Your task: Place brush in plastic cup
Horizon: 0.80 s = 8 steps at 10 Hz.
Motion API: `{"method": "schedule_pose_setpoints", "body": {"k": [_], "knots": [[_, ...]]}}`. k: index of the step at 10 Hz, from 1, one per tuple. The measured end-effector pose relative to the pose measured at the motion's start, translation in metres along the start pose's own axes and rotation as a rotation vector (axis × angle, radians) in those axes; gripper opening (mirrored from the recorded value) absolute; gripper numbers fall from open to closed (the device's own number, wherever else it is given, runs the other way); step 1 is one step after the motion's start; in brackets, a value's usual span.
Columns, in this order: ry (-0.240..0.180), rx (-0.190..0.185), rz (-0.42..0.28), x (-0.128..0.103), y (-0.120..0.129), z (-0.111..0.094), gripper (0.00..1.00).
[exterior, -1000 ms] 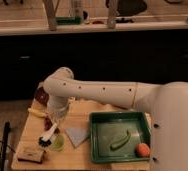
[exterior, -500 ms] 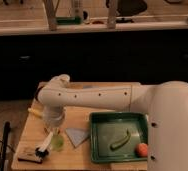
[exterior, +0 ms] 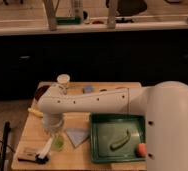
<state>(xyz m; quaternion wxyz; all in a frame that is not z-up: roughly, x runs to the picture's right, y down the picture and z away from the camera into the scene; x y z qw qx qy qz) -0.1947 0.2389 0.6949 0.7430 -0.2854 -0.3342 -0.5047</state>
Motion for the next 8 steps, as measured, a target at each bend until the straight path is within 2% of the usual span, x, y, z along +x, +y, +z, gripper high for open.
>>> {"method": "schedule_pose_setpoints", "body": {"k": [2,5,6,8], "knots": [[-0.009,0.001,0.007,-0.0028,0.0032,0.0053,0.03],[-0.015,0.002,0.017,-0.0044,0.0049,0.0091,0.31],[-0.017,0.003,0.019,-0.0042,0.0051,0.0098,0.43],[-0.020,0.004,0.019,-0.0042,0.0039,0.0103,0.63]]}}
